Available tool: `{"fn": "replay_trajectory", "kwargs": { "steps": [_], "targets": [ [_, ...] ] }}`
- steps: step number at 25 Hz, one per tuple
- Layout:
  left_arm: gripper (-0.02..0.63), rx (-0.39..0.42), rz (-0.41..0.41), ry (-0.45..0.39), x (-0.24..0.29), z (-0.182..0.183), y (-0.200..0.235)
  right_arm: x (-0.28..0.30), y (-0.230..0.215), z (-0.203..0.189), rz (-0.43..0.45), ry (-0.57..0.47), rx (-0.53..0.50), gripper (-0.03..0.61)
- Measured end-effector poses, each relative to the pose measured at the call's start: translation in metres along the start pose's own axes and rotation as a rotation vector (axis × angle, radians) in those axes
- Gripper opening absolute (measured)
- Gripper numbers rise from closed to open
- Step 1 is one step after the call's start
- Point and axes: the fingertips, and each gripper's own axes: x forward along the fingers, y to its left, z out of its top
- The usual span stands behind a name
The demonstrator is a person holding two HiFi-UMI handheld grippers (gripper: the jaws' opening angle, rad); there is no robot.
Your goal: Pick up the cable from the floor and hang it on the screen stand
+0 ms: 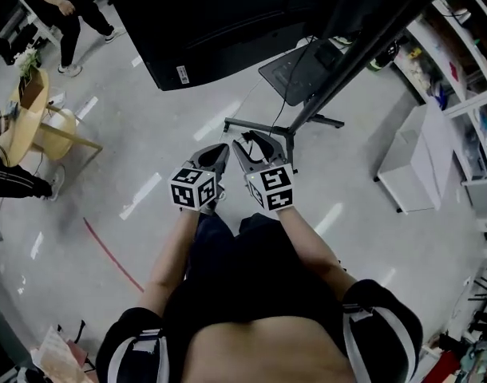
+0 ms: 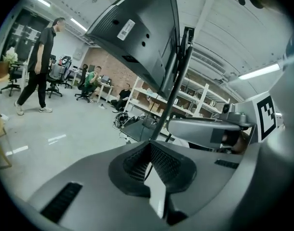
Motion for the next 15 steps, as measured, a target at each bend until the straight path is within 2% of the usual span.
{"fn": "replay_trajectory", "kwargs": {
  "steps": [9, 15],
  "targets": [
    [0.003, 0.017, -0.072, 0.019, 0.037, -0.013, -0.067, -0.058, -0.043, -0.013, -0.071, -0.024, 0.035, 0.204],
    [0.003, 0.033, -0.095, 0.032, 0.051, -0.023, -0.096, -0.084, -0.058, -0.02, -0.057, -0.036, 0.023, 0.204]
  ]
}}
